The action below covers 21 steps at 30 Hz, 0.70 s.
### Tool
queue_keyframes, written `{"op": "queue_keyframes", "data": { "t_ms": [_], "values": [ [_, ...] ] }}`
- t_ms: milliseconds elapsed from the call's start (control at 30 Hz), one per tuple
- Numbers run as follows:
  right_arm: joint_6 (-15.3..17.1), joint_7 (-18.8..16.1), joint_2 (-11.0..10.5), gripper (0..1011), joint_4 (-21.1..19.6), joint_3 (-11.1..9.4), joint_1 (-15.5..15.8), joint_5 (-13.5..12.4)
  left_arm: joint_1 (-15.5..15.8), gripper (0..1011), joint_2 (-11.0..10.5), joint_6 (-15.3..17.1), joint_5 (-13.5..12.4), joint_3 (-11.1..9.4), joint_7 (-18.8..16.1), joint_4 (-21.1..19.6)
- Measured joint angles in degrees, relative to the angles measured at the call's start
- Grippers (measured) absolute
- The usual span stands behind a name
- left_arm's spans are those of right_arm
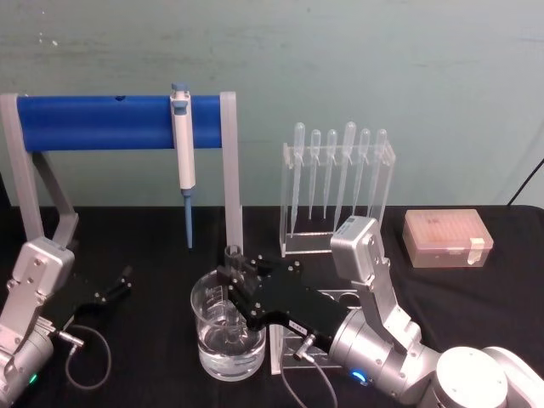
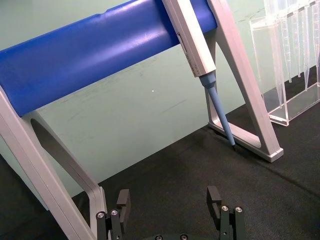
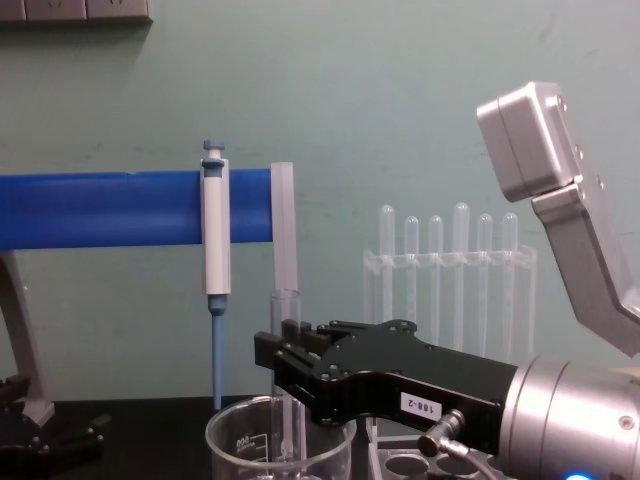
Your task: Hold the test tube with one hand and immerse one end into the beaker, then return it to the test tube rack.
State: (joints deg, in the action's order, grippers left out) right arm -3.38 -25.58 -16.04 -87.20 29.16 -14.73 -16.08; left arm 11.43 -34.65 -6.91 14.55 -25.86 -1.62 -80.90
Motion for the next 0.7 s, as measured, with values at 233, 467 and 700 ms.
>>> {"op": "queue_keyframes", "data": {
  "t_ms": [233, 467, 700],
  "values": [
    [0.00, 0.00, 0.00, 224, 0.00, 0.00, 0.00, 0.00, 0.00, 1000, 0.00, 0.00, 0.00, 0.00, 0.00, 0.00],
    [0.00, 0.00, 0.00, 224, 0.00, 0.00, 0.00, 0.00, 0.00, 1000, 0.00, 0.00, 0.00, 0.00, 0.00, 0.00],
    [0.00, 0.00, 0.00, 224, 0.00, 0.00, 0.00, 0.00, 0.00, 1000, 0.00, 0.00, 0.00, 0.00, 0.00, 0.00]
  ]
}}
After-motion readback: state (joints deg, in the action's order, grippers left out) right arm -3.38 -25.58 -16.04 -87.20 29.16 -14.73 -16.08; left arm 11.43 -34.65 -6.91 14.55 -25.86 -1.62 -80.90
